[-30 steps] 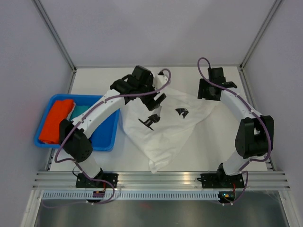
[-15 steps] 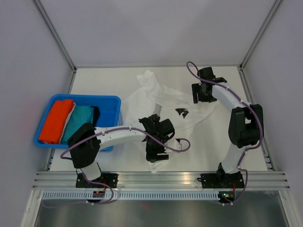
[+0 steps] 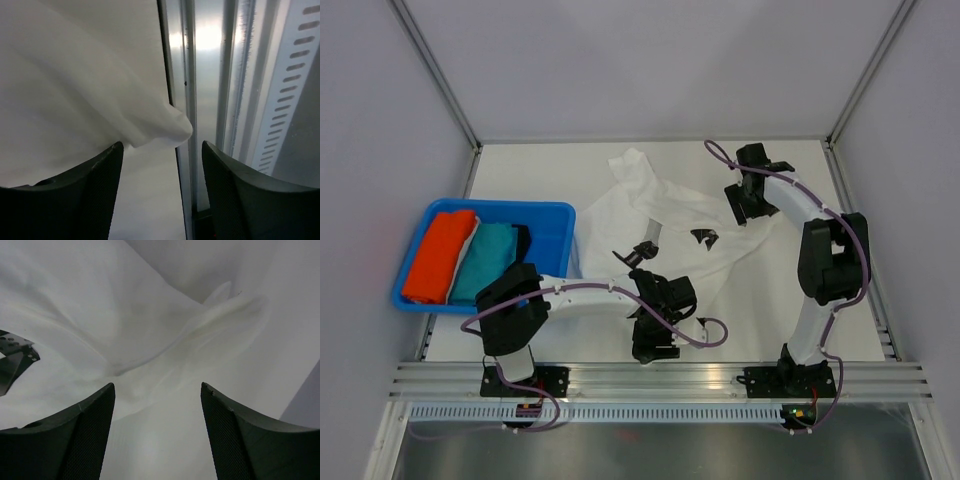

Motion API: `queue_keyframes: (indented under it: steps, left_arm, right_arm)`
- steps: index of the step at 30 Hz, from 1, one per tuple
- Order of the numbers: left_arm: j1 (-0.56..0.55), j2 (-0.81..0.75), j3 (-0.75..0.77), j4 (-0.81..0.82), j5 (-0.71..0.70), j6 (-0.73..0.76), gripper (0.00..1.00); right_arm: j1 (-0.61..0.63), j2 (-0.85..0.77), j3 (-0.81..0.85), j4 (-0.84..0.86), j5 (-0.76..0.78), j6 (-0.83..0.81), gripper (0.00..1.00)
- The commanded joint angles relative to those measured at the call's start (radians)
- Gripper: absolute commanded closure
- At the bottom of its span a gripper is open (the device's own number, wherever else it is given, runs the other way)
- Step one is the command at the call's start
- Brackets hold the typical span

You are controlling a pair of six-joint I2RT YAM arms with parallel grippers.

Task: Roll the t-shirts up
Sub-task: Flatten the tshirt

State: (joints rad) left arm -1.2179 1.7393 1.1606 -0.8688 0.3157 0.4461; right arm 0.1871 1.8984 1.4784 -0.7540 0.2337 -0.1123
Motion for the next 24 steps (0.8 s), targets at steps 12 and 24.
queue_keyframes:
  steps: [12,24]
  left_arm:
    - [0.029,-0.044,-0.078,0.205,-0.145,-0.073,0.98]
    - [0.043,-0.132,-0.150,0.185,-0.234,-0.032,0.98]
  right_arm:
    - [0.008,-0.073,-0.099,0.087,-0.074,-0.516,0.25]
    - [0.075,0.080,-0.050,0.171,0.015,-0.647,0.25]
